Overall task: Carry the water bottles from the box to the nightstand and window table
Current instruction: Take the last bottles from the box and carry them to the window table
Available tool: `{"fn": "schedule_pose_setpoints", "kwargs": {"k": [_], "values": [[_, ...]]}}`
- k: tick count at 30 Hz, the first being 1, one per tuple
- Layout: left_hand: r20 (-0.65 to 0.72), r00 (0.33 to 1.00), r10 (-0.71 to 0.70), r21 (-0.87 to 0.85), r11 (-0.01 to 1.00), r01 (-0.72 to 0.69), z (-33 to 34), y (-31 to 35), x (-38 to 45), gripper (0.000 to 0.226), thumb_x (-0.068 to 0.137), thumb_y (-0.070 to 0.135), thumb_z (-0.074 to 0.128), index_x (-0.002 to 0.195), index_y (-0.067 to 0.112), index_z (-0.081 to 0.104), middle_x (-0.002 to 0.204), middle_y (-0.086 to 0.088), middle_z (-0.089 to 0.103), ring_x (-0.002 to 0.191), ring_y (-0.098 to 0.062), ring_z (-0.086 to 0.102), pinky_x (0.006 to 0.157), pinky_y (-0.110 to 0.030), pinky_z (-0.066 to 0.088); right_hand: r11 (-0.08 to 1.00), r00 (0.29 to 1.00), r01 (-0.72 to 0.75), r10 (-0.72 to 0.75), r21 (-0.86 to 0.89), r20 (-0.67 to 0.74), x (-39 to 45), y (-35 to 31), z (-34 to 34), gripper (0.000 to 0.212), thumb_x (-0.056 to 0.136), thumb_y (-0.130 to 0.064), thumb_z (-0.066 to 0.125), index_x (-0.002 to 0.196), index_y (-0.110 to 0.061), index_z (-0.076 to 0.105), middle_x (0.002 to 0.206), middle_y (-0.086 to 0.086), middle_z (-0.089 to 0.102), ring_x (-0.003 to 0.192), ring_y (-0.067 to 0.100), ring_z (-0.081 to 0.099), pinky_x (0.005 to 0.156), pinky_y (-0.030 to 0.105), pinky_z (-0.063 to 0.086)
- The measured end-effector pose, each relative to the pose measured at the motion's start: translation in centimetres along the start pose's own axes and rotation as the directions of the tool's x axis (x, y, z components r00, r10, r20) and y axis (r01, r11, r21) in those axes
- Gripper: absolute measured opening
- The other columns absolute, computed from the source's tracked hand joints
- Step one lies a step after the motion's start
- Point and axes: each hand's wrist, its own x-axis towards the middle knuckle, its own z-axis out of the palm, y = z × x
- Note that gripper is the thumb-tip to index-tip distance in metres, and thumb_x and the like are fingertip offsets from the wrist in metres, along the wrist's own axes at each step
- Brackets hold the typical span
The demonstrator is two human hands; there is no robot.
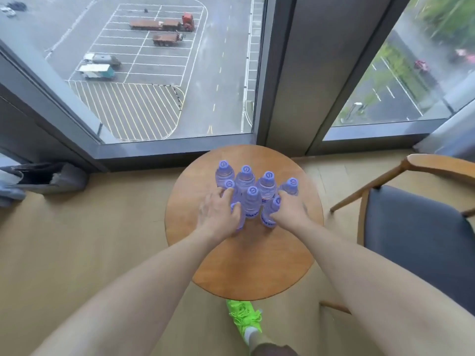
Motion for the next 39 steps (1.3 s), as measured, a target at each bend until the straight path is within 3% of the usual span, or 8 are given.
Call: {"fn": "schedule_pose_setpoints", "kwargs": {"k": [10,13,16,21,25,30,36,39], "values": [[0.016,0.999,-0.034,-0.03,0.999,0.034,-0.2,-1.5,2.2,0.051,0.101,0.029,0.048,0.149,0.016,0.047,0.148,-0.01,0.049,0.135,-0.032,0.043,0.11,-0.044,0.038,0.972,0.975,-0.163,0.185,0.169,-0.126,2.8,0.4,3.2,0.007,0.09,-0.02,0.062,0.095,-0.019,0.057,0.078,-0.002,0.047,0.085,0.03,0.049,0.073,0.032,0.039],[0.005,0.999,-0.038,-0.036,0.999,0.038,-0.4,-1.5,2.5,0.048,0.101,0.029,0.048,0.147,0.015,0.049,0.147,-0.011,0.049,0.134,-0.032,0.043,0.11,-0.043,0.038,0.972,0.977,-0.151,0.175,0.181,-0.125,3.0,0.0,3.3,0.01,0.092,-0.019,0.061,0.09,-0.02,0.051,0.085,0.004,0.053,0.088,0.033,0.053,0.072,0.033,0.039],[-0.007,0.999,-0.039,-0.034,0.999,0.039,-0.4,-1.7,2.2,0.047,0.101,0.03,0.049,0.146,0.016,0.049,0.146,-0.011,0.05,0.134,-0.032,0.044,0.109,-0.043,0.039,0.98,0.982,-0.152,0.165,0.132,-0.09,3.1,-0.6,2.7,0.011,0.091,-0.015,0.06,0.088,-0.017,0.049,0.085,0.006,0.055,0.089,0.035,0.057,0.071,0.032,0.04],[-0.054,0.995,-0.081,-0.036,0.996,0.079,-1.9,-2.9,0.4,0.048,0.1,0.034,0.051,0.146,0.019,0.051,0.149,-0.01,0.049,0.136,-0.032,0.043,0.109,-0.043,0.037,0.988,0.988,-0.132,0.124,-0.083,-0.097,1.7,-3.8,0.5,0.023,0.084,-0.013,0.056,0.107,-0.017,0.055,0.101,0.008,0.061,0.094,0.032,0.06,0.071,0.034,0.046],[-0.165,0.978,-0.127,-0.028,0.992,0.125,-5.8,-5.2,-2.1,0.052,0.099,0.041,0.053,0.147,0.022,0.05,0.151,-0.007,0.048,0.136,-0.03,0.043,0.108,-0.042,0.039,0.991,0.993,0.018,-0.034,-0.136,-0.114,-1.0,-9.3,-0.6,0.027,0.085,-0.016,0.055,0.111,-0.017,0.056,0.113,0.012,0.061,0.111,0.036,0.058,0.083,0.038,0.05],[-0.346,0.916,-0.204,-0.05,0.979,0.2,-12.9,-10.8,-8.9,0.058,0.098,0.047,0.052,0.15,0.023,0.045,0.151,-0.004,0.046,0.136,-0.027,0.042,0.105,-0.042,0.042,0.942,0.953,0.282,-0.297,-0.179,-0.063,-7.4,-19.0,1.4,0.043,0.084,-0.014,0.06,0.127,-0.021,0.056,0.116,0.012,0.063,0.114,0.035,0.058,0.077,0.031,0.042],[-0.533,0.759,-0.375,-0.136,0.923,0.361,-20.6,-20.4,-23.1,0.059,0.098,0.046,0.054,0.151,0.022,0.043,0.152,-0.003,0.044,0.137,-0.027,0.037,0.11,-0.041,0.038,0.772,0.802,0.592,-0.593,-0.234,0.072,-20.3,-31.6,8.0,0.059,0.087,-0.018,0.062,0.143,-0.024,0.045,0.132,0.01,0.055,0.127,0.033,0.046,0.096,0.041,0.045],[-0.617,0.638,-0.462,-0.186,0.873,0.452,-23.4,-25.5,-32.1,0.057,0.097,0.046,0.056,0.148,0.022,0.047,0.151,-0.006,0.046,0.136,-0.029,0.039,0.109,-0.042,0.041,0.636,0.672,0.733,-0.731,-0.24,0.114,-27.9,-36.8,12.5,0.057,0.088,-0.017,0.062,0.142,-0.025,0.045,0.13,0.01,0.054,0.123,0.032,0.047,0.091,0.04,0.044]]}}
